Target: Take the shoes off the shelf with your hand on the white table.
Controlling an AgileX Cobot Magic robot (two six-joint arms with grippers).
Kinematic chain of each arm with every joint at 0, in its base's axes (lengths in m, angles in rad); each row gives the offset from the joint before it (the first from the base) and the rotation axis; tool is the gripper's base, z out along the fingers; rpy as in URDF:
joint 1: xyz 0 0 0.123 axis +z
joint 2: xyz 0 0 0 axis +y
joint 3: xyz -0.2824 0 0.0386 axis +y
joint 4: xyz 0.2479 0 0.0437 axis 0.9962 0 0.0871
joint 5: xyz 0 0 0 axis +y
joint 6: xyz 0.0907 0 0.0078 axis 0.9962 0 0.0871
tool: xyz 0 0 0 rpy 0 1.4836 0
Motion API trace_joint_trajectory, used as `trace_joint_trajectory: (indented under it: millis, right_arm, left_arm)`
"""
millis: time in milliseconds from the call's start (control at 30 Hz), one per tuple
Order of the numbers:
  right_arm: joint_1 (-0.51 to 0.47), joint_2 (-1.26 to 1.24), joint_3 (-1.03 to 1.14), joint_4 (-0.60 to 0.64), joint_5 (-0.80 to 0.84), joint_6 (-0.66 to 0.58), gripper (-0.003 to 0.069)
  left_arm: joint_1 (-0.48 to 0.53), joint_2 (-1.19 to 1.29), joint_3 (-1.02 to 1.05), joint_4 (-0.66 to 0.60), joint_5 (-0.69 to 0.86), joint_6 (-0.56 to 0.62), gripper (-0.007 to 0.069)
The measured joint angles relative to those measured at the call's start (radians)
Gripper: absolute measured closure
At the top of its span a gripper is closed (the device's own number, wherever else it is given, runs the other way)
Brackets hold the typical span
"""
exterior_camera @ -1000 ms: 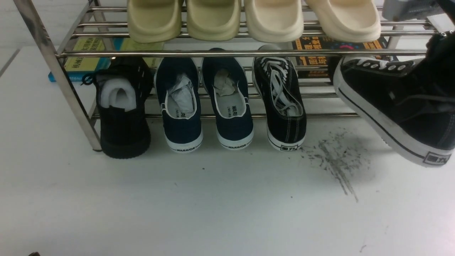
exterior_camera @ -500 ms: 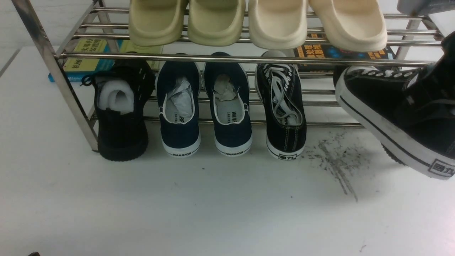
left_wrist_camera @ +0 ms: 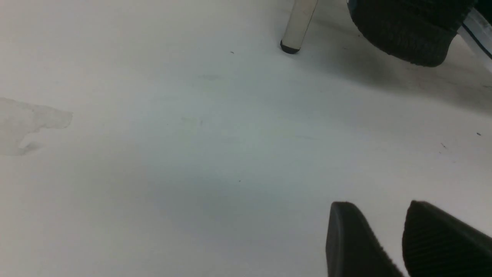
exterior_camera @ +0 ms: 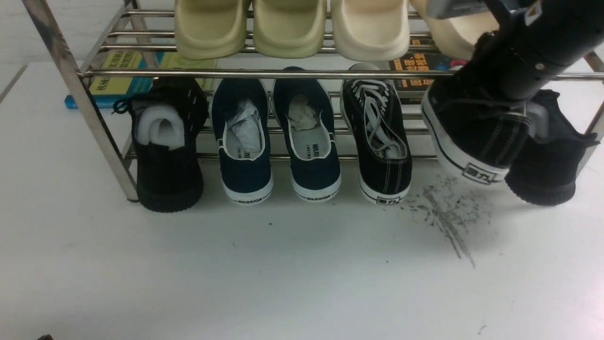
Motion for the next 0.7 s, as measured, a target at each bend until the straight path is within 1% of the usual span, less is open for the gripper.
trace_joint_trajectory:
  millis: [33, 167, 300, 400, 600, 700]
  right_arm:
    - [0.000, 0.006, -0.007, -0.002, 0.001, 0.000, 0.0643]
    - [0.000, 0.124, -0.158, -0.017, 0.040, 0.006, 0.0643]
    - [0.001, 0.169, -0.232, -0.017, 0.104, 0.008, 0.0643]
    - [0.001, 0.170, -0.244, -0.024, 0.157, 0.008, 0.0643]
    - [-0.001, 0.149, -0.245, -0.027, 0.157, 0.008, 0.0642]
    - [-0.004, 0.101, -0.213, 0.006, 0.157, 0.024, 0.0639]
  left_arm:
    - [0.000, 0.000, 0.000, 0.000, 0.000, 0.000, 0.0385]
    - [0.000, 0.000, 0.000, 0.000, 0.000, 0.000, 0.0385]
    - [0.000, 0.000, 0.000, 0.000, 0.000, 0.000, 0.0385]
    - [0.000, 0.000, 0.000, 0.000, 0.000, 0.000, 0.0385]
    - [0.000, 0.000, 0.000, 0.000, 0.000, 0.000, 0.0385]
    - [0.000, 0.000, 0.000, 0.000, 0.000, 0.000, 0.0385]
